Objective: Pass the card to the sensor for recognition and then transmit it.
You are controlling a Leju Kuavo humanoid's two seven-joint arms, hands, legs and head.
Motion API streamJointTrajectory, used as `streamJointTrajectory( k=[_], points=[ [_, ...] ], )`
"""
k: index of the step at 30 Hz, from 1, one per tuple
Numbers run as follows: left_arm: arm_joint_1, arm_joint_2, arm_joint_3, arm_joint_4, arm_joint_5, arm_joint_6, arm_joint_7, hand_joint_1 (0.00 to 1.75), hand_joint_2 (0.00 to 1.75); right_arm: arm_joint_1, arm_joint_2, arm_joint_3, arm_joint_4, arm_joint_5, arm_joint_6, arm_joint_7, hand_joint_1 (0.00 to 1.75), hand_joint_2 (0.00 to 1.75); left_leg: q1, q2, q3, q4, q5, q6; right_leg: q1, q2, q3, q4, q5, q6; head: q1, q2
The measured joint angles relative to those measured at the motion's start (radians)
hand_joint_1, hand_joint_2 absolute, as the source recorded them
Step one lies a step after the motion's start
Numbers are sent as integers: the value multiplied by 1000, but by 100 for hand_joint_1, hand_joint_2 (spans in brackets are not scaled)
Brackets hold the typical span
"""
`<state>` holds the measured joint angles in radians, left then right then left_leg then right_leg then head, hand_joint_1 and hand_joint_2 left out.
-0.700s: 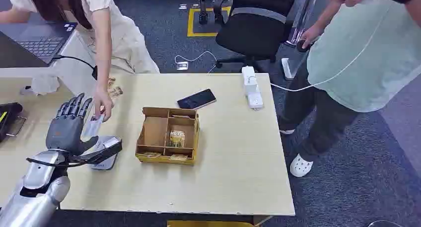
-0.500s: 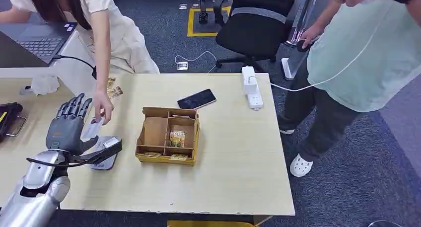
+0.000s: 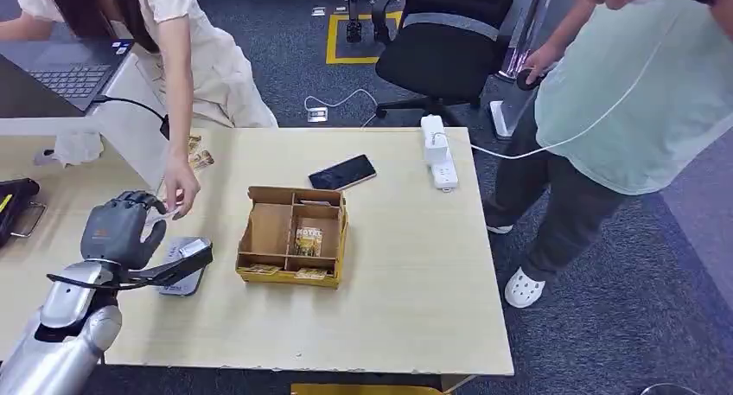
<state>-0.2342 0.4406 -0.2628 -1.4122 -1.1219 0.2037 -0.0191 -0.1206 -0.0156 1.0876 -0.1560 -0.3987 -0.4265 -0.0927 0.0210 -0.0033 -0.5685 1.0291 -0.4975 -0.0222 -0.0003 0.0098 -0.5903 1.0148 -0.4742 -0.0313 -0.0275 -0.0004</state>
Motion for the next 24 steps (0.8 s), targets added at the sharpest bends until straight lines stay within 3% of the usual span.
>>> streamJointTrajectory(
  k=[24],
  points=[
    [-30,10,0,11,15,-3,-10,175,175,-1,0,0,0,-1,0,0,0,175,0,0,0,0,0,0,0,0,0,0,0,0,0,0]
  ],
)
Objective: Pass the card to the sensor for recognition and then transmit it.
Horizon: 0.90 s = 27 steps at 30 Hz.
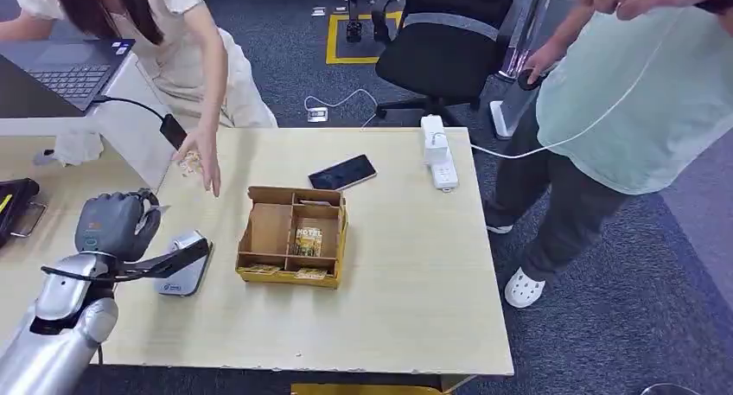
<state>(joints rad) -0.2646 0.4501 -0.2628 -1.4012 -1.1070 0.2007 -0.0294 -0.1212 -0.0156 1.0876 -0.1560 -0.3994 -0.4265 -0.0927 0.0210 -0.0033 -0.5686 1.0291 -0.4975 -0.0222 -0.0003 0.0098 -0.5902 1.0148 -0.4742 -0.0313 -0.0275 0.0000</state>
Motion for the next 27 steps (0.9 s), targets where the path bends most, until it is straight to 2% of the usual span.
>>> streamJointTrajectory(
  k=[27],
  points=[
    [7,13,0,11,11,2,0,175,175,0,0,0,0,-1,0,-2,0,175,0,0,0,0,0,0,0,0,0,0,0,0,0,0]
  ],
)
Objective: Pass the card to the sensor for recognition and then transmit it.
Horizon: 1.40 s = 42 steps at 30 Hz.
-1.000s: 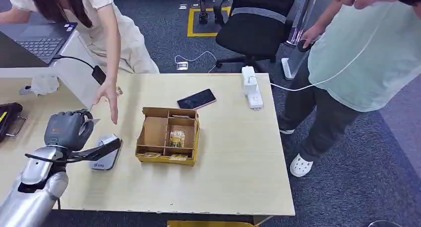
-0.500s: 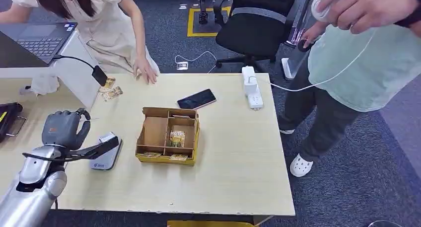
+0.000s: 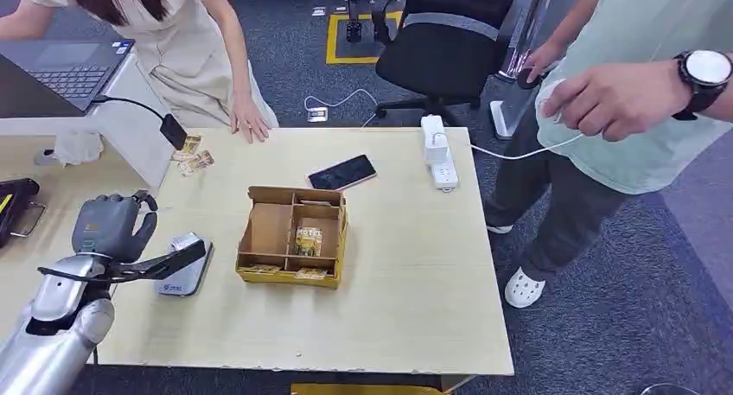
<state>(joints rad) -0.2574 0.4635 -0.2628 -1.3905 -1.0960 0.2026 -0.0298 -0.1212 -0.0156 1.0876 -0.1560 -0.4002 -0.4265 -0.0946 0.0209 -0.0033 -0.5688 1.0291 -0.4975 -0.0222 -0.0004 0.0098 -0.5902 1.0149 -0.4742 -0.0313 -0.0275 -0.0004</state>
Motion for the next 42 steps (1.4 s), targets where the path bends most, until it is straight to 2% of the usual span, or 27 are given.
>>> streamJointTrajectory(
  k=[6,17,32,33,35,38,42],
  points=[
    [69,-9,0,26,-64,13,32,175,175,0,0,0,0,-12,0,1,0,175,0,0,0,0,0,0,0,0,0,0,0,0,0,0],
    [156,-52,0,197,-125,40,54,175,175,-1,0,0,0,-11,2,6,0,175,0,0,1,0,-1,0,0,0,2,0,-1,1,-1,0],
    [163,-80,20,245,-127,51,63,171,175,-6,0,0,0,-12,2,6,0,175,0,-2,8,-1,-1,0,-1,-3,10,0,-2,2,1,0],
    [163,-82,23,245,-128,51,63,175,175,-6,0,0,0,-12,3,6,0,175,0,-2,8,-1,-1,0,-1,-3,10,0,-2,2,1,0],
    [163,-84,29,245,-118,59,59,175,175,-6,0,0,0,-12,4,6,0,175,0,-2,9,-1,-1,0,-1,-3,10,0,-2,2,1,0],
    [160,-88,50,231,-38,94,8,175,175,-6,0,2,0,-11,6,6,0,175,0,-2,9,-1,0,0,0,-3,9,0,-2,2,0,0],
    [134,-86,76,184,21,58,-12,175,175,-7,0,7,0,-11,6,6,0,175,0,-2,8,-1,0,0,0,-3,9,0,-2,2,0,0]
  ],
)
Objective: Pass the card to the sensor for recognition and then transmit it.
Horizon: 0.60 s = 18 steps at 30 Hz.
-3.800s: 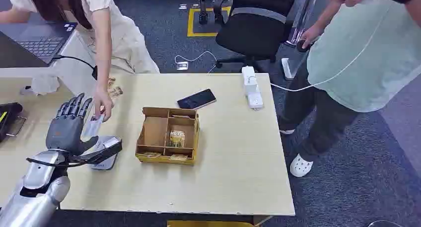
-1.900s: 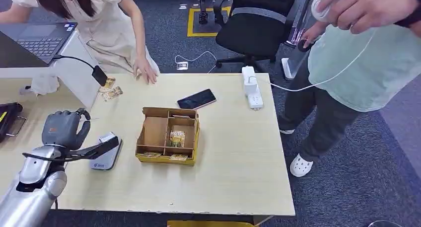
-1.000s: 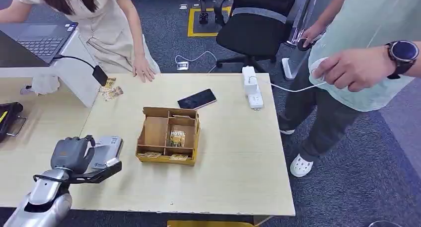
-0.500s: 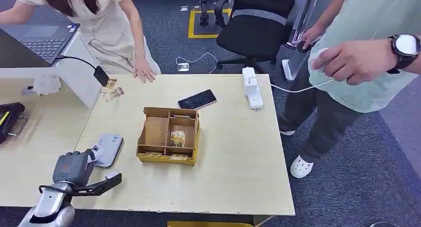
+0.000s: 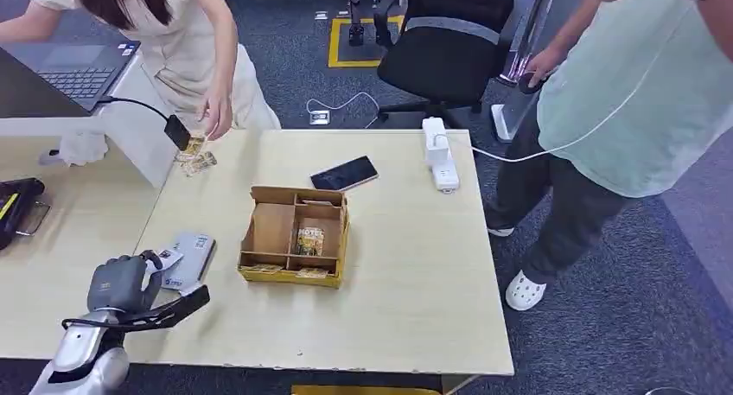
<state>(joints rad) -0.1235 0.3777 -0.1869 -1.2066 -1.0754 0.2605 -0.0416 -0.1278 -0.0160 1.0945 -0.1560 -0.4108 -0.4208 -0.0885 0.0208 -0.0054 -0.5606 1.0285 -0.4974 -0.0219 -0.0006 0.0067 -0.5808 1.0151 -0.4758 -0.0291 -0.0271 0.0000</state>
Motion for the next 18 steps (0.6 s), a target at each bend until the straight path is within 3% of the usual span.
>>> streamJointTrajectory(
  k=[9,13,18],
  points=[
    [-13,0,16,-38,18,16,-20,175,175,0,0,8,0,0,0,-2,0,175,0,1,-2,0,0,0,0,2,-3,0,0,0,0,0],
    [-110,17,16,-53,25,-7,-15,175,175,-2,0,12,0,10,2,-4,0,175,0,-1,-3,1,1,1,0,-1,-3,0,0,0,0,0],
    [-245,43,15,-49,22,-38,14,162,175,-5,0,15,0,13,3,-4,0,175,0,0,-3,1,1,1,0,0,-3,0,1,0,0,0]
  ],
)
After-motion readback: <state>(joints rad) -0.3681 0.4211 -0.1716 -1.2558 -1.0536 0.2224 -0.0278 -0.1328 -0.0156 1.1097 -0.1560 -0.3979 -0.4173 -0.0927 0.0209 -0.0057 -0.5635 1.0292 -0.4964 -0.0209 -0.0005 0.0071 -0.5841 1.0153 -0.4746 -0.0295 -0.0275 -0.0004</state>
